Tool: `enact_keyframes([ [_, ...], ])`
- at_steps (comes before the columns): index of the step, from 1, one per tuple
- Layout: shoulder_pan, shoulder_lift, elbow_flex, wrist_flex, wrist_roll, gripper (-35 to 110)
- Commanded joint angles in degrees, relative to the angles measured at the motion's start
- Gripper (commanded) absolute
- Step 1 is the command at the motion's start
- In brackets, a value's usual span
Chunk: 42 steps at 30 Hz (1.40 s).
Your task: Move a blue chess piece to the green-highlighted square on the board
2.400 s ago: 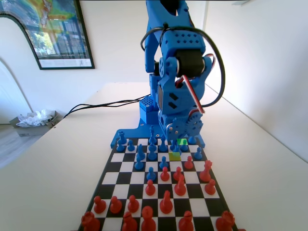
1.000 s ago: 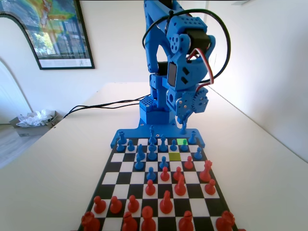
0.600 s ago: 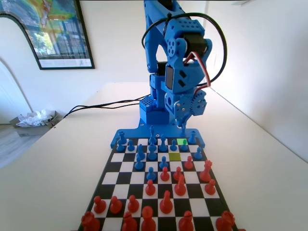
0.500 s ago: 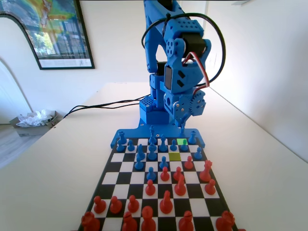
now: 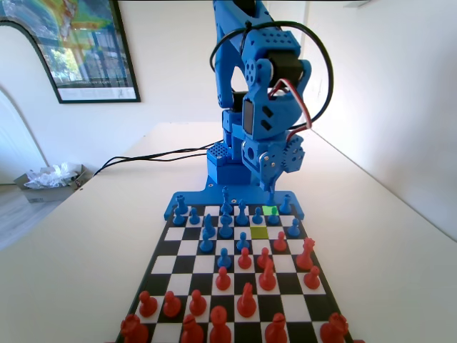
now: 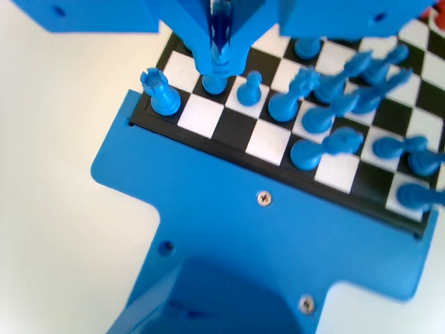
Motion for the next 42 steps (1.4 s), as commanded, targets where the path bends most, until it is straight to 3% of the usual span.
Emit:
enact_keyframes([
  [1, 0.2, 1.3, -2.1, 1.2, 4.5, 1],
  [18, -0.1, 2.4, 0.0, -6.6, 31.6, 1],
  [42, -4.4, 9.8, 8.9, -10.6, 44.7, 1],
])
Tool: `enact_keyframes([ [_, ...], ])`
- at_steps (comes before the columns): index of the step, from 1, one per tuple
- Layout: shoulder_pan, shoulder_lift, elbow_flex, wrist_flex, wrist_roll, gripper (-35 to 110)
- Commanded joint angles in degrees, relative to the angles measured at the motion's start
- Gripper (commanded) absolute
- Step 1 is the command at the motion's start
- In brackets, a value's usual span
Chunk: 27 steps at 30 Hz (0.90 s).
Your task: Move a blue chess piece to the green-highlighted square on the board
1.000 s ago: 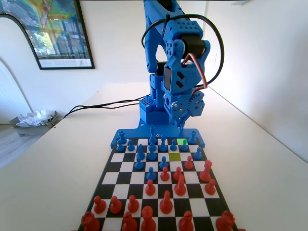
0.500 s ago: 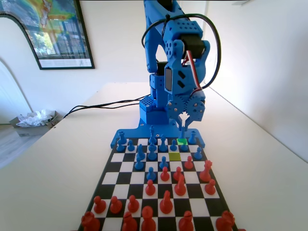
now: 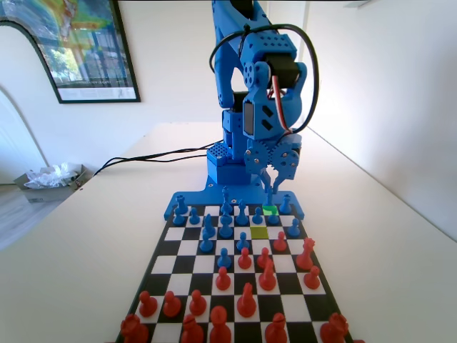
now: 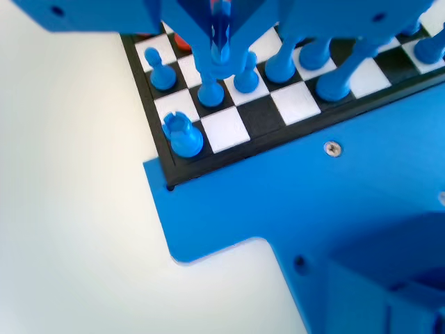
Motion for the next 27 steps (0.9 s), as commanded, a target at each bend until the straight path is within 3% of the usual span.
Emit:
enact_keyframes([
  [1, -1.8, 3.4, 1.1, -0.4, 1.0, 1],
  [27, -6.6, 4.4, 8.8, -7.4, 3.3, 1],
])
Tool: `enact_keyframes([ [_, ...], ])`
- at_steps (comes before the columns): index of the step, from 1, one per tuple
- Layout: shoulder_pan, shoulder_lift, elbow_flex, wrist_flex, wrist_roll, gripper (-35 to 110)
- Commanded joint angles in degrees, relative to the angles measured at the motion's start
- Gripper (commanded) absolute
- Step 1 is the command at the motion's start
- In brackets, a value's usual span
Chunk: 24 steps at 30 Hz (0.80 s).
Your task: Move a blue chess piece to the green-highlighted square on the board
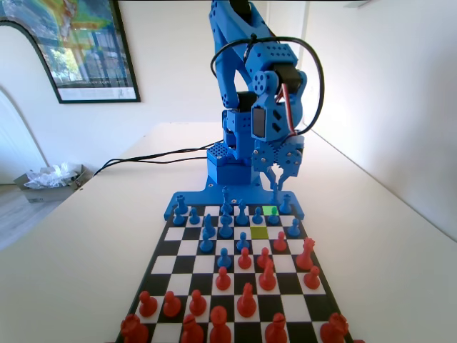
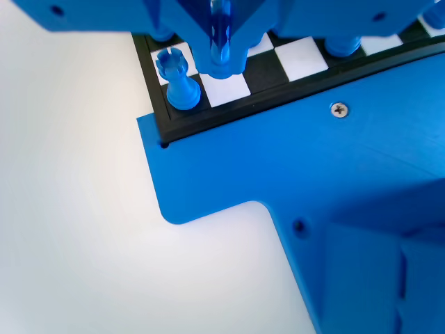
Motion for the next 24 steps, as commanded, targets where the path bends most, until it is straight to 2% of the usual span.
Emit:
enact_keyframes([
  [1, 0.1, 2.7, 0.8, -1.2, -0.8, 1],
  [24, -0.1, 0.1, 3.1, -5.6, -1.0, 1],
])
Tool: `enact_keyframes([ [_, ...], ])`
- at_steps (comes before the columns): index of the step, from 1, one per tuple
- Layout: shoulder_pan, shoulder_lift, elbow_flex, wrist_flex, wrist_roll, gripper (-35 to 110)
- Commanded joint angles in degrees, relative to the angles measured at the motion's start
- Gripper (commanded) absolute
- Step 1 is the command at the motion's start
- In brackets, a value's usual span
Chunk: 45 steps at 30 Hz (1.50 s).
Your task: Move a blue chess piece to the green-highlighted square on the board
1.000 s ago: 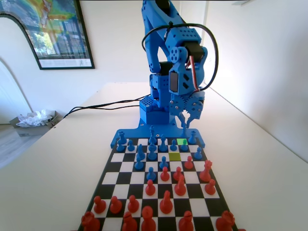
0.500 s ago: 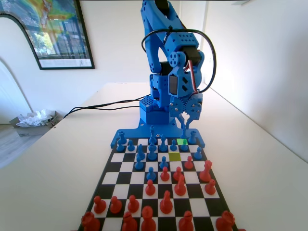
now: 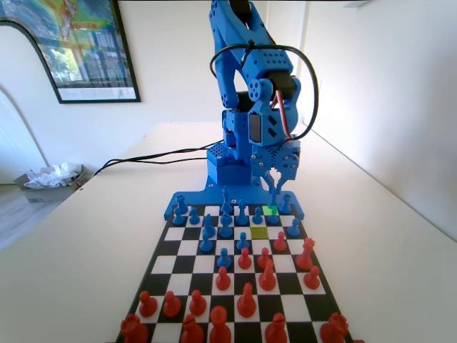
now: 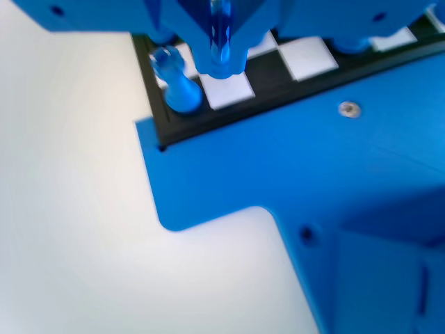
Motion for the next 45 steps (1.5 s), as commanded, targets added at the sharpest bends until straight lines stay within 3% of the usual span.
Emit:
enact_keyframes([
  [1, -0.5, 0.0, 0.3, -0.9, -0.8, 1],
  [30, -1.1, -4.7, 0.2, -3.8, -1.0, 1],
  [45, -1.5, -4.7, -0.2, -3.6, -1.1, 11],
])
